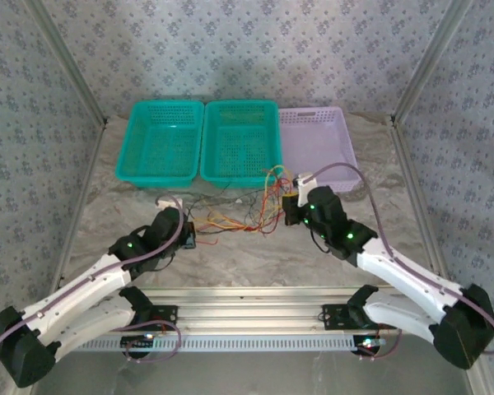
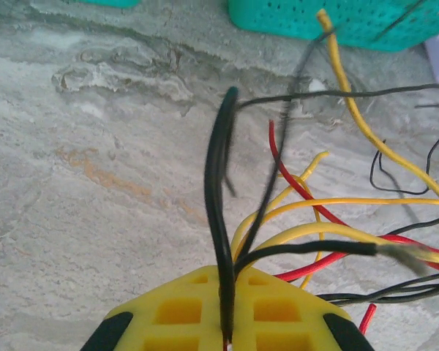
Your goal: Untangle the cables
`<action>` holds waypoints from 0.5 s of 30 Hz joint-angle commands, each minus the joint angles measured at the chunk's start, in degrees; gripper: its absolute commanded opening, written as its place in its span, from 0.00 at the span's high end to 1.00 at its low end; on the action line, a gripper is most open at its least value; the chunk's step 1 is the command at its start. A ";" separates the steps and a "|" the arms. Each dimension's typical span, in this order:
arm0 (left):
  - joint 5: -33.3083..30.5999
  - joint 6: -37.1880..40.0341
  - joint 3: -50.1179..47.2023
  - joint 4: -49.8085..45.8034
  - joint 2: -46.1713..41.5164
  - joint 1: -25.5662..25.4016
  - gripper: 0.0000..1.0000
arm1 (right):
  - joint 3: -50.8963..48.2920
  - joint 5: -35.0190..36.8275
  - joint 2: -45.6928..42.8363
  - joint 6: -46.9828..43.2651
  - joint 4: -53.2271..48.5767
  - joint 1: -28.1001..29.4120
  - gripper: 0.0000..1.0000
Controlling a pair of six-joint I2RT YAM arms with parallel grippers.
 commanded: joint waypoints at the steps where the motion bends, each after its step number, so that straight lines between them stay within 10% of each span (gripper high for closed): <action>1: -2.74 1.74 1.91 -6.81 -1.29 2.22 1.00 | -1.08 4.01 -4.93 2.51 -4.88 -3.21 1.00; 15: -3.14 -0.78 2.11 -12.13 -1.62 7.21 1.00 | -2.38 12.05 -16.51 8.69 -18.17 -9.50 1.00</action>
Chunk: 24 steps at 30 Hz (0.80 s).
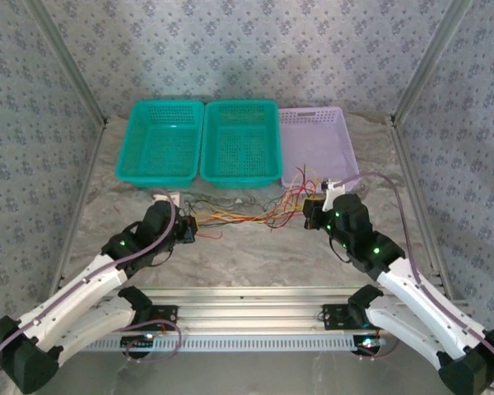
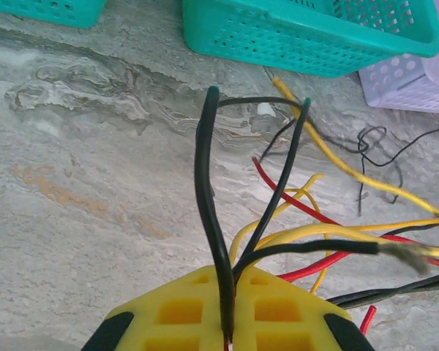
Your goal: Untangle the cables
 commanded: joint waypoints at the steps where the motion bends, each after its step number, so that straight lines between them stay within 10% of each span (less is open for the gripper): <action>1: -10.60 -1.10 -0.31 -12.90 -0.56 3.90 1.00 | -1.25 12.76 -3.47 1.95 -6.57 -4.39 1.00; 13: -7.44 -4.23 -2.26 -11.93 -1.78 4.71 1.00 | -7.82 5.26 -4.21 9.13 -4.98 -7.06 0.93; 24: -5.33 -4.92 -3.54 -11.01 0.44 4.68 1.00 | -9.93 2.71 -8.28 10.71 -5.75 -7.14 0.56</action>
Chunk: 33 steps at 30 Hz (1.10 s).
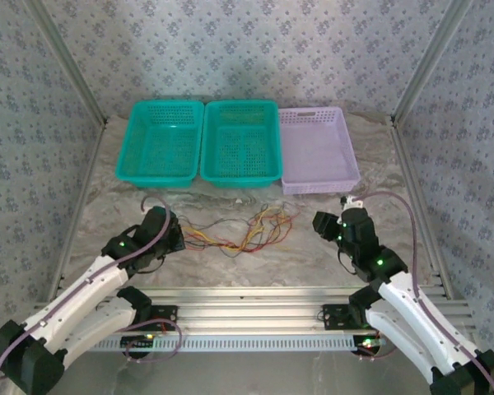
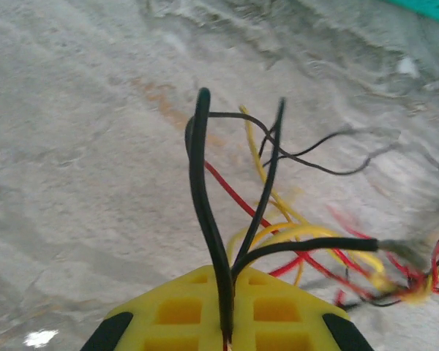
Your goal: Untangle the cables
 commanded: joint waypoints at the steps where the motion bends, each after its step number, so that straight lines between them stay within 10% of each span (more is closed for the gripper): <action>1: -2.33 -0.53 0.36 -1.85 0.66 0.32 1.00 | -0.01 2.02 -2.16 0.42 -1.51 -0.26 0.54; 12: 0.16 0.91 0.46 2.25 2.94 0.06 1.00 | -0.40 -13.56 5.91 1.82 9.90 0.57 0.46; 33: 0.93 1.74 0.10 1.08 2.08 -0.57 1.00 | 12.30 4.60 37.37 -9.53 21.74 16.95 0.40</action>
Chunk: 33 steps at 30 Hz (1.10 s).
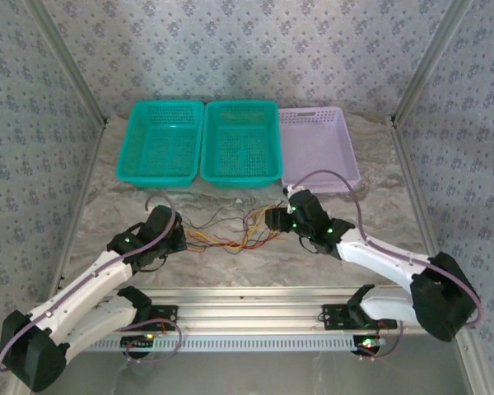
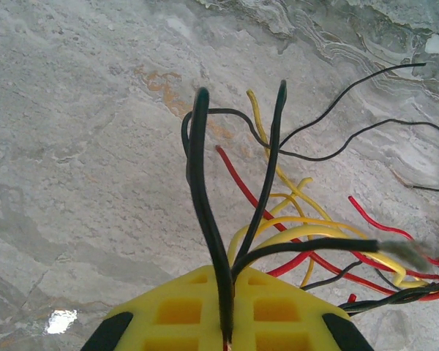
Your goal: Untangle the cables
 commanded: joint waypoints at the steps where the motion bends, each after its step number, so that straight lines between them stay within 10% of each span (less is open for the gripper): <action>1: 0.53 0.72 0.10 -0.17 -1.02 -0.48 1.00 | 1.97 8.05 2.28 -3.44 3.20 1.60 0.40; 14: 0.59 0.64 -0.33 -0.15 -1.55 -0.73 1.00 | 8.70 15.30 13.98 -7.54 4.15 3.04 0.56; 21: 0.44 0.92 -0.53 -0.28 -1.99 -0.75 1.00 | 11.23 17.11 16.58 -7.81 2.56 2.61 0.84; 24: 0.23 0.95 -0.38 -0.66 -2.17 -0.71 1.00 | 11.80 17.05 15.58 -8.04 1.36 2.60 1.00; 33: -1.75 0.85 -0.20 -2.38 -1.32 -0.74 1.00 | 8.81 19.24 0.89 -8.08 -3.66 1.89 1.00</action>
